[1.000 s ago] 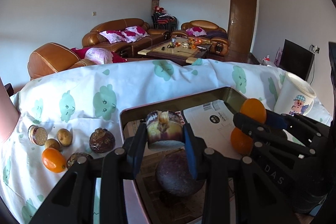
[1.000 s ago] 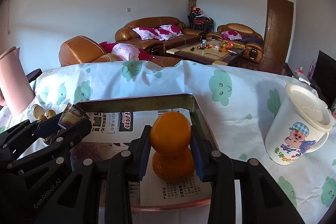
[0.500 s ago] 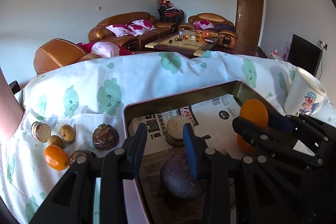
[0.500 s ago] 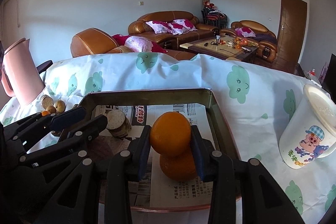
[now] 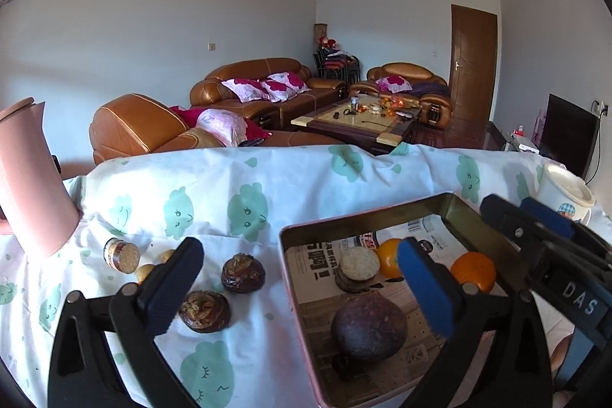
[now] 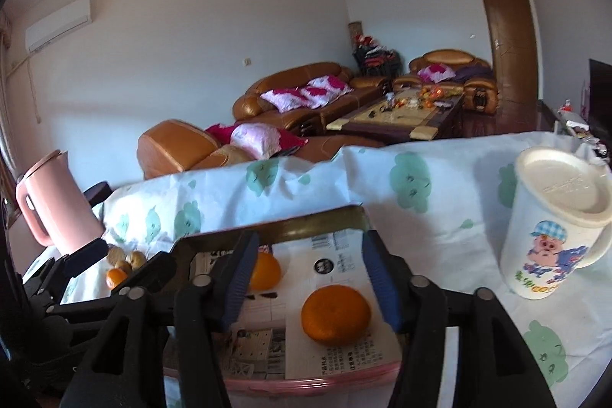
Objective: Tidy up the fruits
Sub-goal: 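Open both grippers and lift them away from the tray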
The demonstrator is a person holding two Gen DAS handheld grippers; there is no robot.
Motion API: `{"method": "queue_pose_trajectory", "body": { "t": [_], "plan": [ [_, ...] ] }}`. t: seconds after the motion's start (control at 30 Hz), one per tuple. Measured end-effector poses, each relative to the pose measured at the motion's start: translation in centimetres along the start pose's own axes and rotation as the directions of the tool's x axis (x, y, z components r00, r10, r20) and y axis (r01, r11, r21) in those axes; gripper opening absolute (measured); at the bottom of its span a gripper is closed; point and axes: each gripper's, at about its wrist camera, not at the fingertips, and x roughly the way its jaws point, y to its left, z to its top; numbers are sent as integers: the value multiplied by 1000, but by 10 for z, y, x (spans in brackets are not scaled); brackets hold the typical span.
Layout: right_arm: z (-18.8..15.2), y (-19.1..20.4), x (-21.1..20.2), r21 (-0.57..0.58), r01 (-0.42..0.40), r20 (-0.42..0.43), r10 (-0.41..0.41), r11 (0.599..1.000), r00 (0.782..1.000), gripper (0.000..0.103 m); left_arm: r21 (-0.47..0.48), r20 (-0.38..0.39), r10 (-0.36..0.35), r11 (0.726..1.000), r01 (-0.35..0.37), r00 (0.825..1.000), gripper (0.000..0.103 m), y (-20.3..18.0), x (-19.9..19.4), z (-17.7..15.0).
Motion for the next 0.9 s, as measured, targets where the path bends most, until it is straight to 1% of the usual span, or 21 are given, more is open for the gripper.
{"method": "queue_pose_trajectory", "body": {
  "t": [0.03, 0.1, 0.17, 0.2, 0.23, 0.27, 0.37, 0.43, 0.53, 0.73, 0.9],
  "plan": [
    [1, 0, -7, 1, 17, 43, -17, 1000, 999, 74, 9, 8, 9, 1000, -9, 1000, 103, 0, -2, 0],
    [3, 0, -21, 7, 53, 121, -53, 999, 991, 75, 25, 26, 28, 999, -28, 999, 103, 1, -6, -1],
    [5, 0, -34, 19, 98, 195, -100, 995, 976, 88, 40, 36, 48, 998, -49, 998, 103, 1, -9, -2],
    [4, 1, -38, 29, 128, 220, -131, 991, 967, 102, 42, 37, 55, 998, -56, 998, 103, 3, -9, -3],
    [1, 1, -40, 40, 157, 238, -162, 987, 958, 102, 40, 36, 57, 997, -59, 998, 103, 5, -10, -4],
    [0, 0, -40, 48, 167, 245, -174, 985, 954, 102, 36, 33, 58, 998, -59, 998, 103, 7, -10, -4],
    [-1, -4, -32, 67, 153, 192, -163, 986, 968, 102, 29, 29, 68, 997, -69, 997, 103, 11, -10, -6],
    [-4, -6, -29, 76, 150, 171, -161, 986, 972, 102, 31, 37, 77, 996, -78, 996, 103, 14, -13, -8],
    [-8, -3, -30, 67, 160, 167, -169, 985, 971, 102, 39, 42, 89, 995, -91, 995, 103, 19, -14, -11],
    [-16, 17, -32, 7, 206, 146, -205, 978, 968, 102, 28, 17, 95, 995, -95, 995, 103, 32, -13, -17],
    [-24, 32, -40, -22, 211, 128, -207, 977, 970, 102, 37, 8, 103, 994, -103, 995, 103, 40, -16, -23]
  ]
}}
